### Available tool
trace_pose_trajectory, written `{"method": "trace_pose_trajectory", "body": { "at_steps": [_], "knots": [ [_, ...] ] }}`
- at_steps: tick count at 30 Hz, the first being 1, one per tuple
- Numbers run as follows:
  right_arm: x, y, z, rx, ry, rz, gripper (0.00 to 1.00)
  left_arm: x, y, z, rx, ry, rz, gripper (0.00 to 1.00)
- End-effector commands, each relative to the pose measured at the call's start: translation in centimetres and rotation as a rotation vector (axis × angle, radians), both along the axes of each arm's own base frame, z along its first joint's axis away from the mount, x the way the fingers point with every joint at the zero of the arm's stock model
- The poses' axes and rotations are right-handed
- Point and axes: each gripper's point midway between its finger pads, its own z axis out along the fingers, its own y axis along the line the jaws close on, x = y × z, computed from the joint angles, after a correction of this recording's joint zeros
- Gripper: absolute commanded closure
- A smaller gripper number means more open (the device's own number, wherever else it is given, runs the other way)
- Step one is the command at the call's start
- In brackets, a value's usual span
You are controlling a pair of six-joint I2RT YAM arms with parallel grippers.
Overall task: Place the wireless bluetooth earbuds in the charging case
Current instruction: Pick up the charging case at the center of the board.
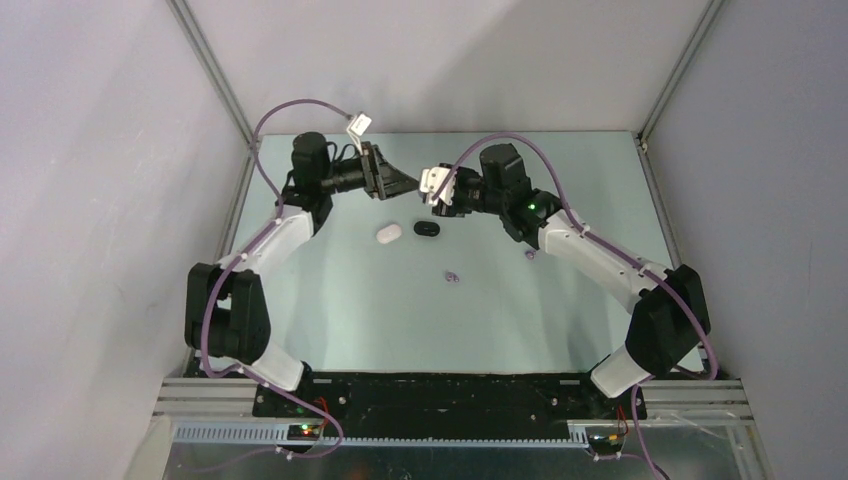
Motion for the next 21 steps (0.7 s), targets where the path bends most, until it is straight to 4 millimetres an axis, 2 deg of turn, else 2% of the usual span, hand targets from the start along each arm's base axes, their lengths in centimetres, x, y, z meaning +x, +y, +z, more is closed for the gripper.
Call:
{"method": "trace_pose_trajectory", "body": {
  "at_steps": [1, 6, 14, 20, 21],
  "knots": [
    [0.4, 0.9, 0.9, 0.02, -0.052, 0.004, 0.71, -1.0, -1.4, 0.6, 0.141, -0.115, -0.01, 0.33],
    [0.4, 1.0, 1.1, 0.023, -0.061, 0.004, 0.72, 0.2, -1.0, -1.2, 0.231, -0.069, 0.07, 0.38],
    [0.3, 1.1, 1.8, 0.041, -0.07, -0.005, 0.73, -0.2, -1.5, -1.4, 0.232, -0.072, 0.039, 0.52],
    [0.3, 1.1, 1.9, 0.044, -0.07, -0.006, 0.73, -0.7, -2.1, -1.1, 0.197, -0.075, -0.017, 0.68],
    [0.3, 1.0, 1.9, 0.043, -0.07, -0.007, 0.73, -0.9, -2.2, -0.9, 0.184, -0.08, -0.033, 0.77]
  ]
}}
